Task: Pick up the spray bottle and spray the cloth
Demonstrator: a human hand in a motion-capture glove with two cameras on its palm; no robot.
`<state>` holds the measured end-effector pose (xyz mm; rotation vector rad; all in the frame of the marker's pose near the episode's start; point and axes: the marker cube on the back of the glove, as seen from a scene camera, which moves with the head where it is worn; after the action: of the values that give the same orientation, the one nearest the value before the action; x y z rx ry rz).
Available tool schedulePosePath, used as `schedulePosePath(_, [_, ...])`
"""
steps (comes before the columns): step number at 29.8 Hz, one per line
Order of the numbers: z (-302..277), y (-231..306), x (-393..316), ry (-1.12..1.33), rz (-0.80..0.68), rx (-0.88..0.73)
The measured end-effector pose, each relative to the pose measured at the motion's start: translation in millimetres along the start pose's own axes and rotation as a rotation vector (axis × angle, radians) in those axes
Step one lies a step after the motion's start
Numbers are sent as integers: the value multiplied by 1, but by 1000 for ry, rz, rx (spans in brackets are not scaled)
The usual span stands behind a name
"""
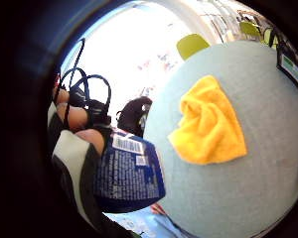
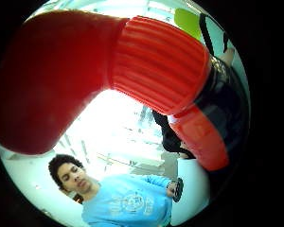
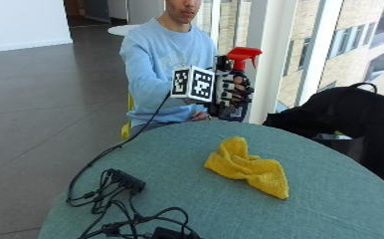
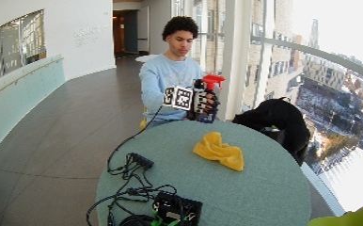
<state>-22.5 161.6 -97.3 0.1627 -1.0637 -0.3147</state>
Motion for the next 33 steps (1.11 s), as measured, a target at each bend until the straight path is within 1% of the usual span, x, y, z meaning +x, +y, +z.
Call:
schedulePosePath(4, [58, -7, 0, -58, -20, -28])
schedulePosePath(8, [108, -13, 12, -110, 1, -63])
schedulePosePath(15, [170, -17, 37, -132, 31, -75])
schedulePosePath(22, [194, -18, 46, -92, 42, -95])
schedulePosePath(29, [198, -12, 45, -71, 33, -112])
schedulePosePath(33, [199, -6, 41, -78, -6, -146])
